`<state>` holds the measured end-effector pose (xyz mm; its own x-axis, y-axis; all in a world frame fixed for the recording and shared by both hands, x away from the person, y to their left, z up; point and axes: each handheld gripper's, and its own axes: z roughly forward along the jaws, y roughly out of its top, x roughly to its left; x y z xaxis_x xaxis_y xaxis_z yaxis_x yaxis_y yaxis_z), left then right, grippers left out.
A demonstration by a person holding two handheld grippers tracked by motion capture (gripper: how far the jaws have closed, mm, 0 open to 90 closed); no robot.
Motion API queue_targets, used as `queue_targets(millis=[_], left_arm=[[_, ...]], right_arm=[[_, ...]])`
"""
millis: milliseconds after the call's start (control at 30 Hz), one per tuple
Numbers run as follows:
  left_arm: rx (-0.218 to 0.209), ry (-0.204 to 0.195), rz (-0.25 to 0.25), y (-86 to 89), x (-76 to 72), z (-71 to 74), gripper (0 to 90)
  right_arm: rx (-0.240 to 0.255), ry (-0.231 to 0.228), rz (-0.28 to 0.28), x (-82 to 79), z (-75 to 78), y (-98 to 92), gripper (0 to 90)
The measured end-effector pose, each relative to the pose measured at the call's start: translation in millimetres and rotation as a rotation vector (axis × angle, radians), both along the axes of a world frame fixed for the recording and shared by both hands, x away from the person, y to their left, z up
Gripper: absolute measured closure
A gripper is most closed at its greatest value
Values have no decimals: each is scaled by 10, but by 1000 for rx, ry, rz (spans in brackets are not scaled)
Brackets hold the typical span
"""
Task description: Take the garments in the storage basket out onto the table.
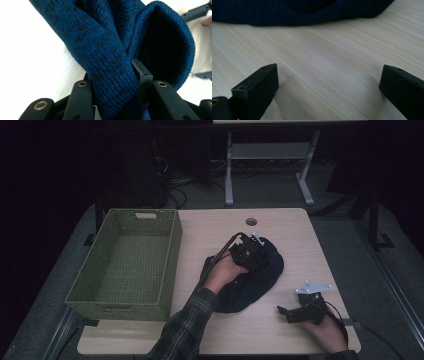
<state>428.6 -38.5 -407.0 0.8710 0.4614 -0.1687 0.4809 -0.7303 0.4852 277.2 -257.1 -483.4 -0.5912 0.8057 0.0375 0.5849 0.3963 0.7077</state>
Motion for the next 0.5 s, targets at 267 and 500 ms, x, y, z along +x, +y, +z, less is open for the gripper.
queue_targets(millis=[267, 500], left_arm=[[1, -26, 21, -48, 110, 38, 539], [-8, -65, 29, 57, 80, 218, 435]], right_arm=[[-4, 2, 1, 0, 3, -1, 20], [-3, 2, 2, 1, 3, -1, 20]])
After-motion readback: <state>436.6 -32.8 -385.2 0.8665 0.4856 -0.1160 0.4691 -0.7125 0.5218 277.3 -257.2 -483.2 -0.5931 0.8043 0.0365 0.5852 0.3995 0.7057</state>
